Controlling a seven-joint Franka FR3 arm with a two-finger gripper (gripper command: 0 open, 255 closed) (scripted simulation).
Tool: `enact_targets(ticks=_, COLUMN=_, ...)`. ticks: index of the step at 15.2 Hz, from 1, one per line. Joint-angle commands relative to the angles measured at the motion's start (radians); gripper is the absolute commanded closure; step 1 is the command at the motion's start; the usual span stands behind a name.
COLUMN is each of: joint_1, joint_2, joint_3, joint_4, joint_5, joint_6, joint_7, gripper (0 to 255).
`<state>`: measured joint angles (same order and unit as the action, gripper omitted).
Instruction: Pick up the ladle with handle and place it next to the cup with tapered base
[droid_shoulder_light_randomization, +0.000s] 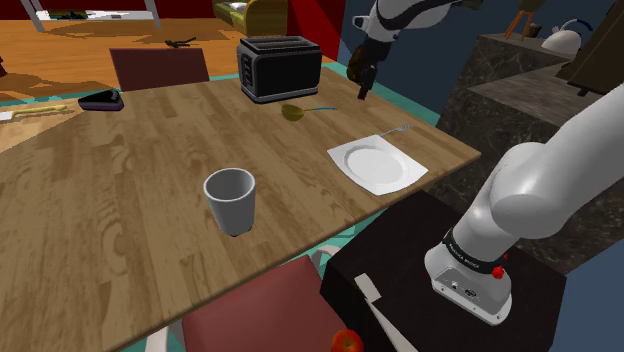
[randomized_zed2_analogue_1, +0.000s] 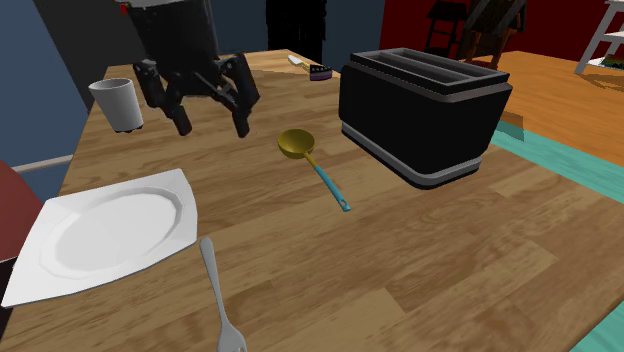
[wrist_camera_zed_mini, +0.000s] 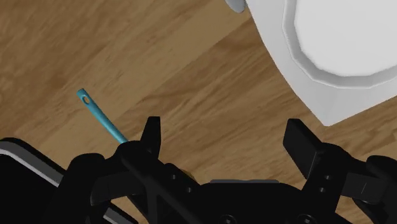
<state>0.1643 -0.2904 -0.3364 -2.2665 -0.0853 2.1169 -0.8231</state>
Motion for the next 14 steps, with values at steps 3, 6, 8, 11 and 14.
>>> enact_targets(ticks=3, joint_1=0.039, joint_2=0.157, joint_3=-0.046, joint_4=0.079, joint_5=0.064, joint_6=0.089, joint_7=-0.208, gripper=0)
enact_targets(ticks=6, joint_1=0.055, joint_2=0.276, joint_3=-0.058, joint_4=0.152, joint_5=0.131, joint_6=0.135, joint_7=-0.361, gripper=0)
enact_targets(ticks=8, joint_1=0.057, joint_2=0.354, joint_3=-0.055, joint_4=0.206, joint_5=0.179, joint_6=0.158, joint_7=-0.461, gripper=0)
enact_targets(ticks=11, joint_1=0.050, joint_2=0.468, joint_3=-0.035, joint_4=0.294, joint_5=0.244, joint_6=0.181, joint_7=-0.602, gripper=0)
enact_targets(ticks=14, joint_1=0.032, joint_2=0.576, joint_3=-0.001, joint_4=0.389, joint_5=0.295, joint_6=0.194, joint_7=-0.727, gripper=0)
